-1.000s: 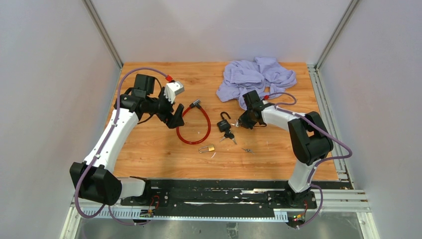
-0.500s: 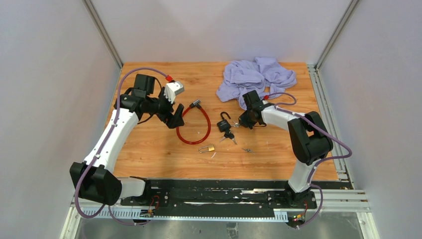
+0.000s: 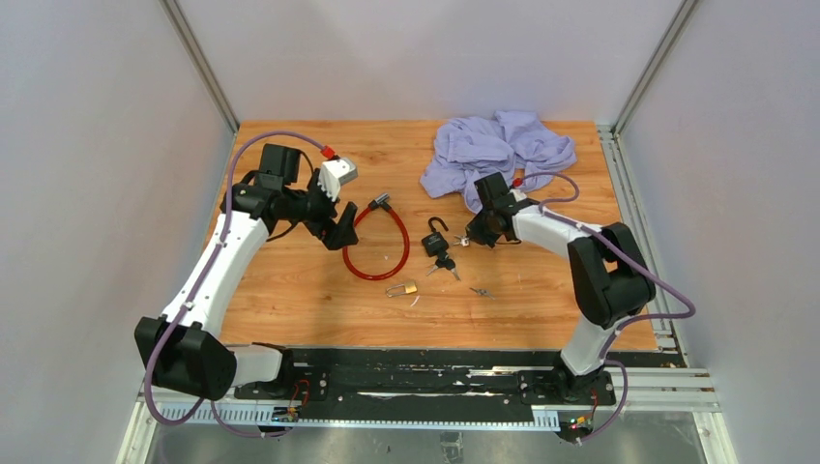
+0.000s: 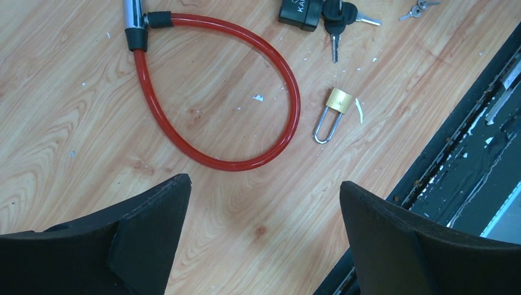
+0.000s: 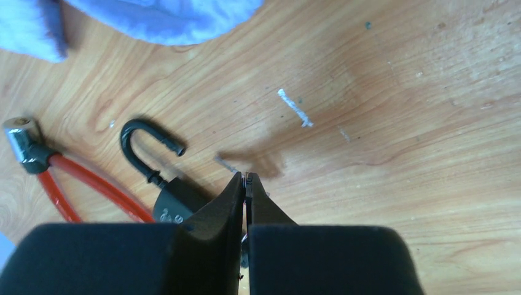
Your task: Unlock with the key
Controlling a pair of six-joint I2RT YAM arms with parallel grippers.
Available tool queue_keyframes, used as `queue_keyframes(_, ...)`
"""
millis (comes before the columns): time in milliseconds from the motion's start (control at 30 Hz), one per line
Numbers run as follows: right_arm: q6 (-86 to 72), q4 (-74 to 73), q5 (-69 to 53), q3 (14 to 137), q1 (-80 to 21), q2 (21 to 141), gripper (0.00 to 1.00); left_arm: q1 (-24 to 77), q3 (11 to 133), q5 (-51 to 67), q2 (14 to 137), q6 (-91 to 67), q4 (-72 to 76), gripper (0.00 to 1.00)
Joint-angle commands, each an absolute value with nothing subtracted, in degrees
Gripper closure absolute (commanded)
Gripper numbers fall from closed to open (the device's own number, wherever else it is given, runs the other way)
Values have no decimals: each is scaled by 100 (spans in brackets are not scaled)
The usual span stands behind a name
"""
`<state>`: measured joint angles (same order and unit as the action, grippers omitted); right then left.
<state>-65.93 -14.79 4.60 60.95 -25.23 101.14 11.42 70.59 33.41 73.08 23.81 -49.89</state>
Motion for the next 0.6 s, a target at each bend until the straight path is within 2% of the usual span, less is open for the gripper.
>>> queue_keyframes(0, -5813, -1451, 429, 6012, -2566, 9577, 99, 1125, 7166, 3543, 7155, 2481, -5122, 3)
queue_keyframes(100, -5245, -1392, -29, 5964, -2568, 9304, 100, 1123, 7232, 3655, 7114, 2501, -5201, 1)
queue_keyframes(367, -4009, -1952, -980, 6009, -2950, 7986, 99, 1125, 7050, 4602, 6868, 2403, -5243, 2)
queue_keyframes(567, -3944, -2446, -1376, 6403, -3543, 7328, 99, 1161, 6747, 5353, 6519, 2178, -4749, 2)
